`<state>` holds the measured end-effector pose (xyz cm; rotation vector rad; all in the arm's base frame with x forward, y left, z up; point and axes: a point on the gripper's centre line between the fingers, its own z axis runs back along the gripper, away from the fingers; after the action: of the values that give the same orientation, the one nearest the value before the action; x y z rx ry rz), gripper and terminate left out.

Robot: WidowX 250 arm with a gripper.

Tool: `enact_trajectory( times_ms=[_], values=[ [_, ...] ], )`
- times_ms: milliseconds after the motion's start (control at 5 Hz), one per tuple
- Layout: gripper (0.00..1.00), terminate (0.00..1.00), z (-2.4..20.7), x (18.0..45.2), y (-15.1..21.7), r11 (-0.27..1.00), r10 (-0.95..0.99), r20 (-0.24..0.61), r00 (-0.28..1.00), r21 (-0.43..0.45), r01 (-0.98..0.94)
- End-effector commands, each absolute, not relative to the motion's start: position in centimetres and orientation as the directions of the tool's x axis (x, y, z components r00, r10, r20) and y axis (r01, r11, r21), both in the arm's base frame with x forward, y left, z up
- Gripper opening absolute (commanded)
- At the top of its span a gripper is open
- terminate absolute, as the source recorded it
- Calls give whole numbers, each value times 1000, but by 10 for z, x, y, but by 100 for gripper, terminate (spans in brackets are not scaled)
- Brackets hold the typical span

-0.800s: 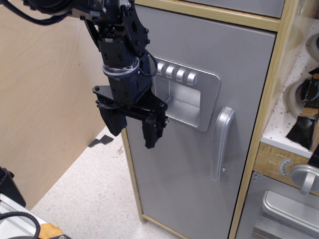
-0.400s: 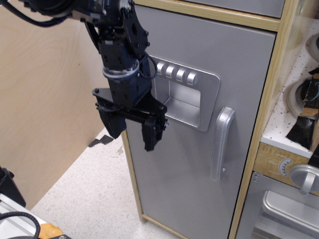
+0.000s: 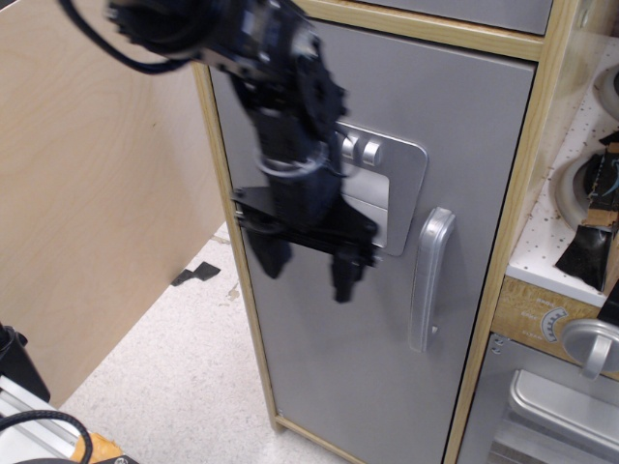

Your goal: Open fridge

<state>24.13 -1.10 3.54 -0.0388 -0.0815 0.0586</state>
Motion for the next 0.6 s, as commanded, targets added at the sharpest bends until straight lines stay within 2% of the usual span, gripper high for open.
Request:
enact_trajectory(
  times_ms=[0,200,400],
  values=[
    [100,0,33,287,-36,998,49,215,975,-48,-40],
    [100,0,31,310,-50,998,2,202,979,-63,11],
    [100,0,29,322,-60,996,-22,211,977,-77,40]
  ],
)
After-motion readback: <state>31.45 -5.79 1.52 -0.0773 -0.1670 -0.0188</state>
